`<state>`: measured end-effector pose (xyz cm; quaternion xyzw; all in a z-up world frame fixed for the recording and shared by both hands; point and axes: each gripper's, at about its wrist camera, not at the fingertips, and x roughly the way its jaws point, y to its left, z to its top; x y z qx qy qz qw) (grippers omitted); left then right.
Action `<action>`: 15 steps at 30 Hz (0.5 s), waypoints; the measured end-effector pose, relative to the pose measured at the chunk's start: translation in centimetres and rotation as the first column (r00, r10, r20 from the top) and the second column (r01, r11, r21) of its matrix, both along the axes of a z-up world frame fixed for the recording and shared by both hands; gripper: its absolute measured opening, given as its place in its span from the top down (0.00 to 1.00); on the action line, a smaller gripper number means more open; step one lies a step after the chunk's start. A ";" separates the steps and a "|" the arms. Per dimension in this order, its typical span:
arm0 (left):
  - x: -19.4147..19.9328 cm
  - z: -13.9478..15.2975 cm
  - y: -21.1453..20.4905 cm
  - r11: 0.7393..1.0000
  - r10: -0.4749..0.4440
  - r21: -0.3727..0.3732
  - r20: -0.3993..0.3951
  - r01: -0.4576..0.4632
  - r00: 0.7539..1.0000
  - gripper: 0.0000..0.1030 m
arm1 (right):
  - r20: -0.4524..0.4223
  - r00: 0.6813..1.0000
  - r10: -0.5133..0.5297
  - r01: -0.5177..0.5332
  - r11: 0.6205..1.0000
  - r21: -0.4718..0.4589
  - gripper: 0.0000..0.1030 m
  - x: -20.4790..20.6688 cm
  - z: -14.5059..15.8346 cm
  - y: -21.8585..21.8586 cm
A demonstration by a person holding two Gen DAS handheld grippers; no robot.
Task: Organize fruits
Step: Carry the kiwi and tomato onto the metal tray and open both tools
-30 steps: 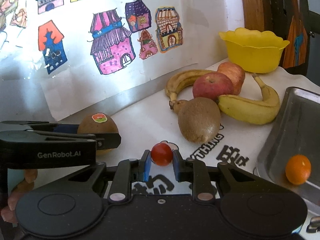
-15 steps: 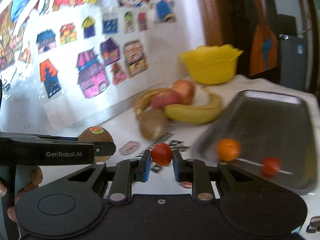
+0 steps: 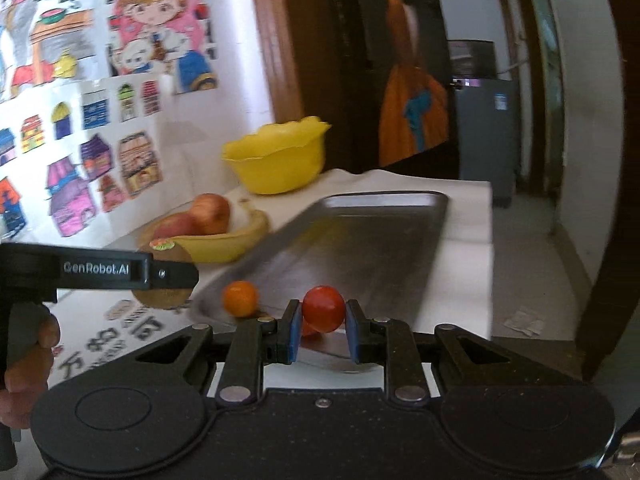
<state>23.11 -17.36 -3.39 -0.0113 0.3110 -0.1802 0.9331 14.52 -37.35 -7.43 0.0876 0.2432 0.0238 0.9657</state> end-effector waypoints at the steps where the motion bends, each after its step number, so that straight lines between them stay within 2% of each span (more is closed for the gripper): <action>1: 0.3 -0.1 -0.7 1.000 -0.010 0.001 0.002 0.010 1.000 0.33 | -0.002 1.000 -0.008 0.008 1.000 0.000 0.76 0.1 -0.3 -0.6; 6: 1.6 -0.8 -3.7 0.999 -0.045 0.026 0.007 0.045 0.999 0.33 | 0.000 1.000 -0.016 0.016 1.000 0.003 0.76 0.4 -1.1 -1.8; 15: 2.8 -1.7 -6.1 0.995 -0.064 0.072 0.026 0.062 0.998 0.33 | 0.000 1.000 0.012 -0.012 1.000 0.004 0.76 1.2 -1.7 -2.1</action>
